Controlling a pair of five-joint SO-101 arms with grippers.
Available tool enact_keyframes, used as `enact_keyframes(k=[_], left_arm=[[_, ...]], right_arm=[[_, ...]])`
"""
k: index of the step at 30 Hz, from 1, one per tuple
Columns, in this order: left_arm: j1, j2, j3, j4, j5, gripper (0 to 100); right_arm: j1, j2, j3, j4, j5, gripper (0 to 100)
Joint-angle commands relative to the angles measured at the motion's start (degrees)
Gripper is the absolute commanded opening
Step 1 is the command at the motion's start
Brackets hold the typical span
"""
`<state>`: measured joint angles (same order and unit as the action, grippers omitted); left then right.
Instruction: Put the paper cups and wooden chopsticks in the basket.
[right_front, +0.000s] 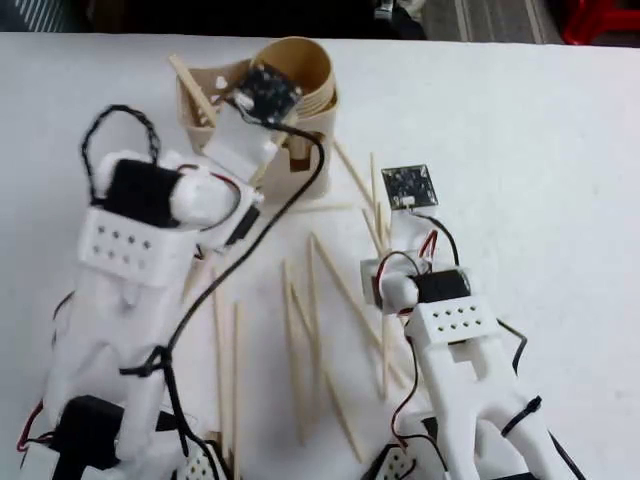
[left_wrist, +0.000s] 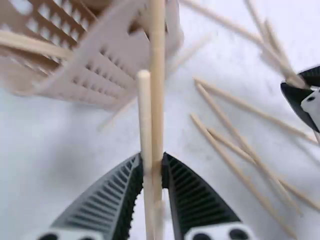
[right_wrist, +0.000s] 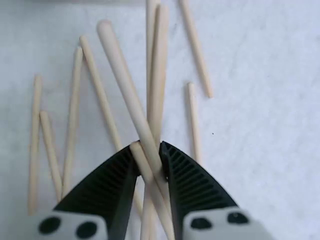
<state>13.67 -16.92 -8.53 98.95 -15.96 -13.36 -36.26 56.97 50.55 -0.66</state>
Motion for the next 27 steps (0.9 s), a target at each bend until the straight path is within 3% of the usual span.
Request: enact_keyframes(k=[1,11,16,27], left_arm=[[0.22,-2.68,-13.36,1.49,-0.35,2],[-1.45,-2.33,-27.78,-3.25,0.62,2],[-5.49,-2.33,-29.36,-10.55,3.78,2],[-5.85,-0.48,-28.22,-30.33,10.90,2]], right_arm=[[0.66,-1.80,-0.44,-0.31,-0.26,1.8],[0.66,-1.27,-0.44,-0.40,-0.18,1.8],[0.66,-1.27,-0.44,-0.40,-0.18,1.8],[0.57,-1.27,-0.35,-0.40,-0.18,1.8]])
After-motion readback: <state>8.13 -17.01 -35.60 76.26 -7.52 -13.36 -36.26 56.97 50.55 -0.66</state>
